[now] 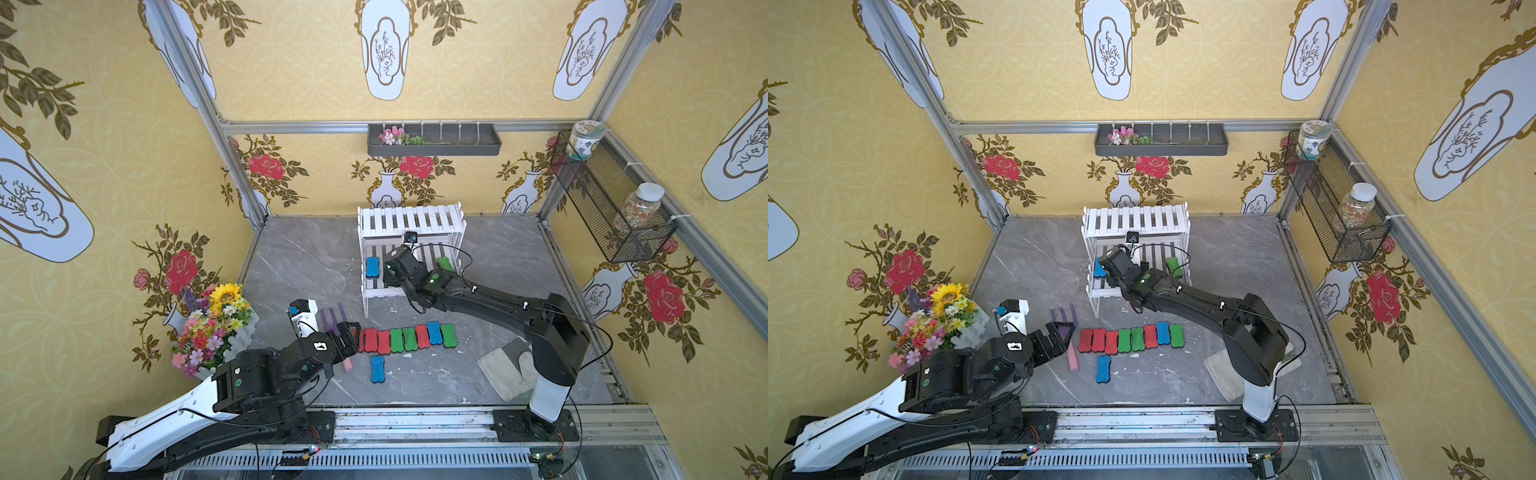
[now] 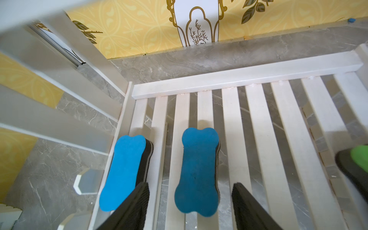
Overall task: Remove the whiteboard erasers from the shelf
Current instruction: Move the whiteboard eraser to the shelf, then pick up the whiteboard eraser from the shelf.
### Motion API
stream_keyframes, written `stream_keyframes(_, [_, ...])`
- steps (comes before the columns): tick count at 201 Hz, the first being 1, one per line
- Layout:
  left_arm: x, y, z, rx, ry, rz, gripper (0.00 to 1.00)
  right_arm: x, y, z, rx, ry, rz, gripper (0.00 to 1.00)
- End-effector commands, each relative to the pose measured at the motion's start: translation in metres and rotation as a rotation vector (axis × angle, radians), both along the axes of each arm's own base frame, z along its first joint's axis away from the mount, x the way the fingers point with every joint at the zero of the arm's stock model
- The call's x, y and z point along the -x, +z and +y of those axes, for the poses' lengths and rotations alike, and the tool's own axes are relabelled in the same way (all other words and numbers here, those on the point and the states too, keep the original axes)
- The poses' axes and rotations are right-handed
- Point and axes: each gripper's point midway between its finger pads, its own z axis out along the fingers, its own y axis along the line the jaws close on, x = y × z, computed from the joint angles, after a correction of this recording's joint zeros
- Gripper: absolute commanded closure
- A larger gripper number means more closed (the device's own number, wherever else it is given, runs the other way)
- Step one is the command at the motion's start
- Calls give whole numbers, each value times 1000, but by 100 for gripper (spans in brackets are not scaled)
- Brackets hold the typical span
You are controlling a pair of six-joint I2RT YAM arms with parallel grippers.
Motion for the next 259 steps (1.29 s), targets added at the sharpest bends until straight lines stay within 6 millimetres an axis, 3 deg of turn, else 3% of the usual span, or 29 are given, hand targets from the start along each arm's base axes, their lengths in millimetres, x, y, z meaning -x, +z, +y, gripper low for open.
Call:
stream_keyframes(1, [0, 1, -1, 10, -3, -9, 0, -1, -13, -4, 31, -12, 34, 30])
stream_keyframes(42, [1, 3, 2, 16, -1, -9, 1, -2, -27, -15, 73, -49, 55, 32])
stream_keyframes(158, [1, -2, 6, 11, 12, -3, 0, -7, -38, -13, 158, -34, 101, 47])
stream_keyframes(212, [2, -2, 8, 13, 18, 1, 0, -8, -13, -4, 103, 21, 49, 58])
stream_keyframes(259, [3, -3, 11, 15, 24, 7, 0, 17, 16, 9, -8, 130, 8, 61])
